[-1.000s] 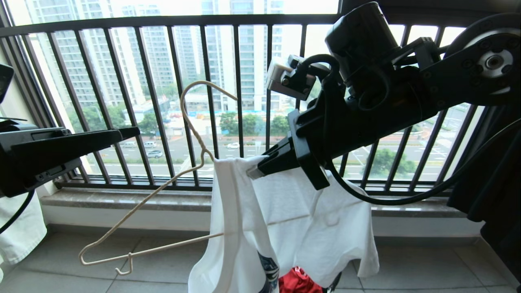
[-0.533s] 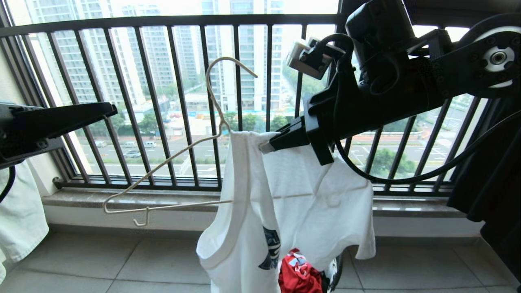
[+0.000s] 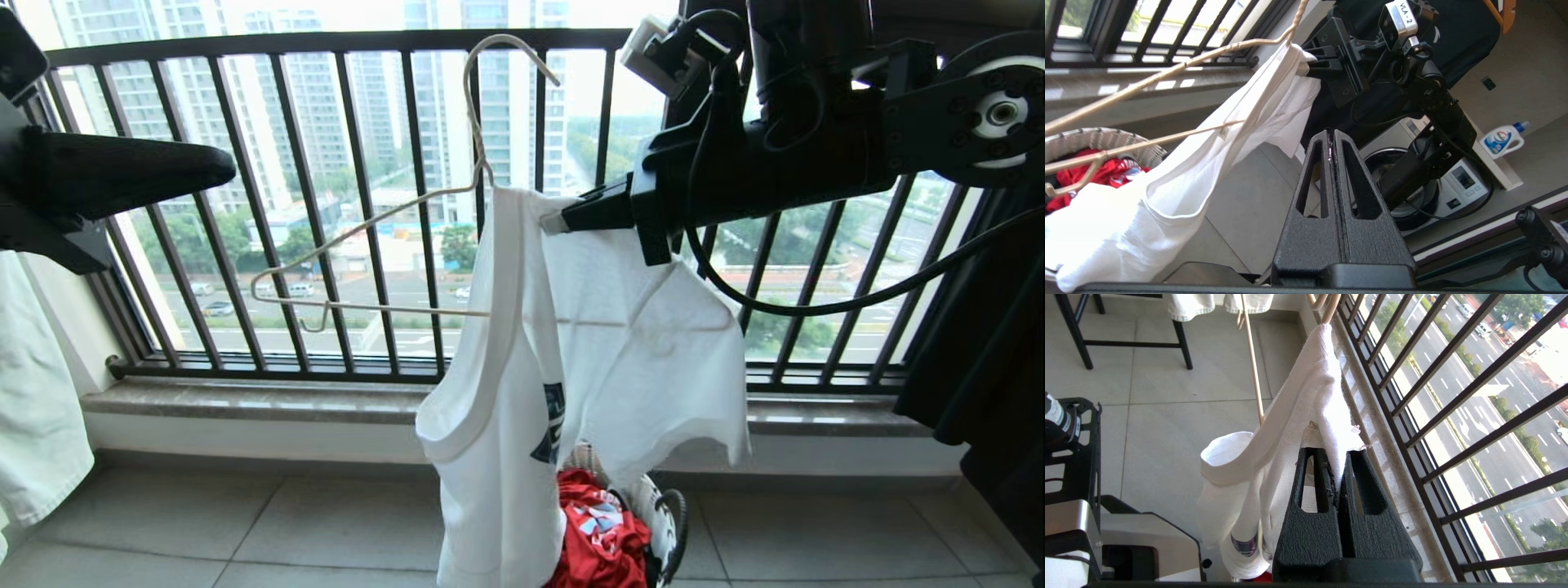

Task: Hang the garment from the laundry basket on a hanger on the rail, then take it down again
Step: Hang the clothes on the clothes rack

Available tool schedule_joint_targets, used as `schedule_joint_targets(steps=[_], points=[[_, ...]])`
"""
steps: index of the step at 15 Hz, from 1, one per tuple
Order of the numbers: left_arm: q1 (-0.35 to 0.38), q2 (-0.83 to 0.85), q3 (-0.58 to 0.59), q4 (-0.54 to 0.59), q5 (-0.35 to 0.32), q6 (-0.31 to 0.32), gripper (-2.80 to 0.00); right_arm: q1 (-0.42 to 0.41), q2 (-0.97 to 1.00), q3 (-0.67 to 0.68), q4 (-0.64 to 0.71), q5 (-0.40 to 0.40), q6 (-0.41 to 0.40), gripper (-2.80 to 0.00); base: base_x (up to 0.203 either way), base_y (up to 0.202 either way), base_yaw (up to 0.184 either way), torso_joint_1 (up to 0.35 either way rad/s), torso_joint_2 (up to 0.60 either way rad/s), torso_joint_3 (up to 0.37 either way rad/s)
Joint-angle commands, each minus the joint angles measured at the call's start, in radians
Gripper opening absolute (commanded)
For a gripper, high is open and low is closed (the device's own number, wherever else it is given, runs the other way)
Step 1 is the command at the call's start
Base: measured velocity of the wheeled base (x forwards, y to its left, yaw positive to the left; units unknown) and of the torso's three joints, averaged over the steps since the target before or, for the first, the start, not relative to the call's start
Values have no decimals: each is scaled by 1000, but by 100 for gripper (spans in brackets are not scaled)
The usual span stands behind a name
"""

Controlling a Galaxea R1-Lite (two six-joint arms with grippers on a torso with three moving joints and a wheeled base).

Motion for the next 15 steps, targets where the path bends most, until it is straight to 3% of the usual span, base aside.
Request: schedule_joint_targets(steps=[1, 3, 6, 8, 11, 12, 14, 15], points=[[-53, 57, -50, 108, 61, -2, -280, -17, 1, 1, -15, 3, 43, -280, 0, 0, 0, 0, 0, 0], [-175, 74, -46, 127, 243, 28, -280, -21, 0, 6, -53, 1, 95, -280, 0, 0, 0, 0, 0, 0], [-347, 89, -71, 339, 555, 237, -280, -31, -1, 6, -99, -41, 132, -280, 0, 0, 0, 0, 0, 0], [-452, 102, -96, 430, 727, 299, -280, -33, 3, 6, -139, -54, 156, -280, 0, 0, 0, 0, 0, 0], [-566, 139, -94, 454, 987, 342, -280, -33, 5, 5, -168, -77, 156, -280, 0, 0, 0, 0, 0, 0], [-595, 155, -94, 455, 1033, 344, -280, -33, 6, 5, -170, -77, 156, -280, 0, 0, 0, 0, 0, 0], [-606, 175, -94, 455, 1046, 342, -280, -33, 8, 2, -170, -79, 155, -280, 0, 0, 0, 0, 0, 0], [-606, 189, -94, 455, 1056, 340, 0, -33, 8, 3, -170, -79, 155, -280, 0, 0, 0, 0, 0, 0]])
